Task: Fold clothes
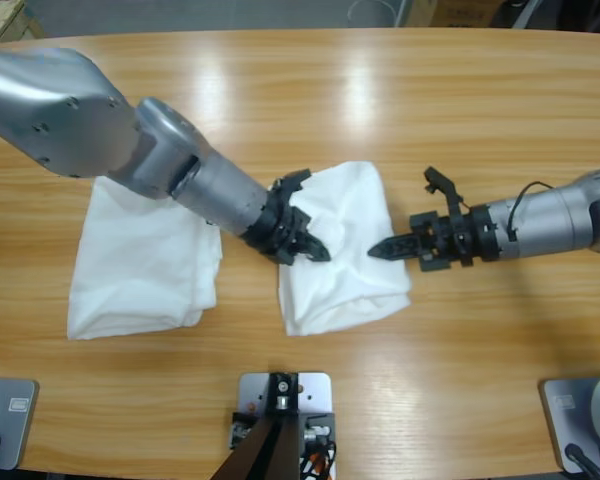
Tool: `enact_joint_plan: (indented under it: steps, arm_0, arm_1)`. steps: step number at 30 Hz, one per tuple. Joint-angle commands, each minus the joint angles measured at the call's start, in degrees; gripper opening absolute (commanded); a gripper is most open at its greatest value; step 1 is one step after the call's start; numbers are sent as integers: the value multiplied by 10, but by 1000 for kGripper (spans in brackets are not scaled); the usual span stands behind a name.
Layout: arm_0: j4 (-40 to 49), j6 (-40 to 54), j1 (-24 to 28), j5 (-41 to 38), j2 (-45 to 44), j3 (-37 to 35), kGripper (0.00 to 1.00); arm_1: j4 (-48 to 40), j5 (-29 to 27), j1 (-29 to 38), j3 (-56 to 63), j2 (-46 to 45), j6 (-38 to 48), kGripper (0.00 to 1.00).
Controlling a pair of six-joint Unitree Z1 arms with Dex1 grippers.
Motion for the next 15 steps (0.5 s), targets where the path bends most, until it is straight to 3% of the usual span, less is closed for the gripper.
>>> enact_joint_plan:
  steps: [1, 15]
  arm_0:
    - [48, 31, 0, 37, -64, -5, 0]
    - [212, 79, 40, 53, -213, -2, 0]
  arm_1:
    - [134, -34, 52, -65, -90, 17, 0]
    - [308, -66, 163, -285, -76, 44, 0]
